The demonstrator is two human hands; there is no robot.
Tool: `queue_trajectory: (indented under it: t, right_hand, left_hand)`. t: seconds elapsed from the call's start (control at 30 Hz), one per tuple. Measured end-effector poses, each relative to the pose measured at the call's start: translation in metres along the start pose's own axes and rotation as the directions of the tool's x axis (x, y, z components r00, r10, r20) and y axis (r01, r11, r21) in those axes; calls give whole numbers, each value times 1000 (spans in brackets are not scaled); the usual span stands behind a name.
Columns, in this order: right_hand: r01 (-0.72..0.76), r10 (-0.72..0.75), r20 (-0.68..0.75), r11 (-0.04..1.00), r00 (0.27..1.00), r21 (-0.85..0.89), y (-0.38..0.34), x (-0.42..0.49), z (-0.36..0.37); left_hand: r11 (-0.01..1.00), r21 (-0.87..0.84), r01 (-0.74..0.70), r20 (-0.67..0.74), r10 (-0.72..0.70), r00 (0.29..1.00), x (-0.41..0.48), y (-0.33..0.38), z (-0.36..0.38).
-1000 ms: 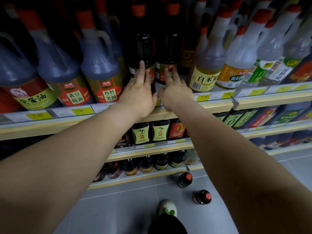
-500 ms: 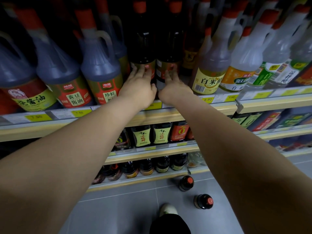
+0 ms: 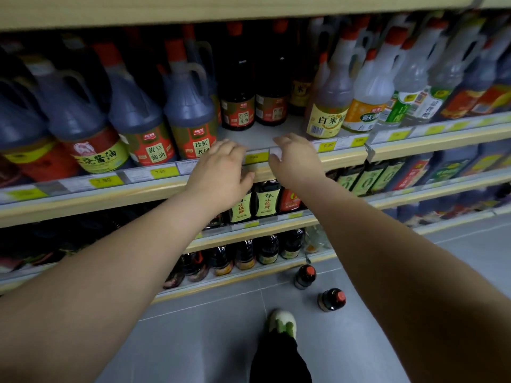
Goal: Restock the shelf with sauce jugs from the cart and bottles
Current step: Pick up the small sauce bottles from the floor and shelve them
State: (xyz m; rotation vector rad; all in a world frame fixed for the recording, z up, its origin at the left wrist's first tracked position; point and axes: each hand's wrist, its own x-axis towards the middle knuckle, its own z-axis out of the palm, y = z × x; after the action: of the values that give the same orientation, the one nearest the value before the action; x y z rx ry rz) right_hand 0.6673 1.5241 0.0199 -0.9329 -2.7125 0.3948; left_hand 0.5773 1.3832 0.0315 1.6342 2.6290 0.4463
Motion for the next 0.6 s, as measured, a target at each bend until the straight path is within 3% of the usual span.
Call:
queue_trajectory:
  t: [0.3, 0.6]
  right_hand:
    - [-225, 197, 126, 935, 972, 273, -21, -143, -40]
    - [-455, 428, 160, 801, 890, 389, 42, -228, -65]
  left_hand:
    - [990, -122, -65, 146, 83, 986, -78, 32, -28]
    - [980, -191, -49, 265, 100, 959, -128, 99, -3]
